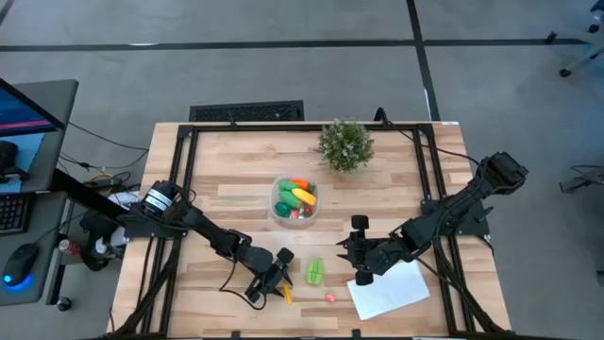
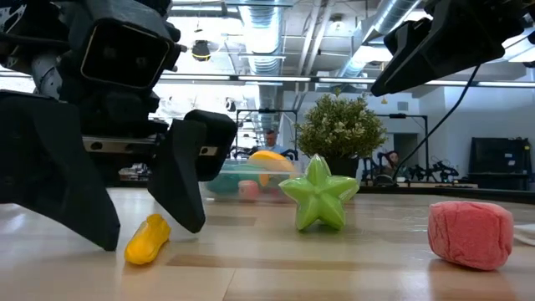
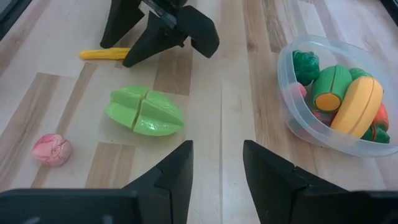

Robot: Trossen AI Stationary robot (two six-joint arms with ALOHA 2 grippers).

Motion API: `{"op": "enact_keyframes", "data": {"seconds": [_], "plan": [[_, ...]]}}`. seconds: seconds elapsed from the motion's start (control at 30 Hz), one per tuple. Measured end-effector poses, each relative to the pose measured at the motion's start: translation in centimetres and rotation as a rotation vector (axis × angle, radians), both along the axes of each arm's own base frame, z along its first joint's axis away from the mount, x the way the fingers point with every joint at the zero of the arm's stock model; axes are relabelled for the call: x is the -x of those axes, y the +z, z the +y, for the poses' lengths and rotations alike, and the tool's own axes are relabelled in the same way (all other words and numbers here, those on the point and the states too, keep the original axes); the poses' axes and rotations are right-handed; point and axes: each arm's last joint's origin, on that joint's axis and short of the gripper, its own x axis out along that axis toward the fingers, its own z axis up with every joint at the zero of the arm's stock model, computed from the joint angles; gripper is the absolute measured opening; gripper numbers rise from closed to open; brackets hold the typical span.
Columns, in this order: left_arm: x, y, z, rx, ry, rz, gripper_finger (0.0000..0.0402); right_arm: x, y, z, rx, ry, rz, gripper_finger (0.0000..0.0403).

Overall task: Pick and placing Produce into tupperware
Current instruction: Put the yellow corn into the transparent container

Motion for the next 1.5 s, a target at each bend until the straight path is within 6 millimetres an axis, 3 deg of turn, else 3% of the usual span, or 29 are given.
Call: {"op": "enact_keyframes", "data": {"seconds": [0.6,1.5], "plan": [[-0.08,-0.07,0.28,-0.002,0.014,0.012,0.0092,0.0,0.0,0.0,0.0,0.0,0.0,0.0132],[-0.18,0.0,0.53,-0.004,0.025,0.011,0.0052,0.03,-0.04,-0.02,0.003,0.0,0.005,0.0128]]}}
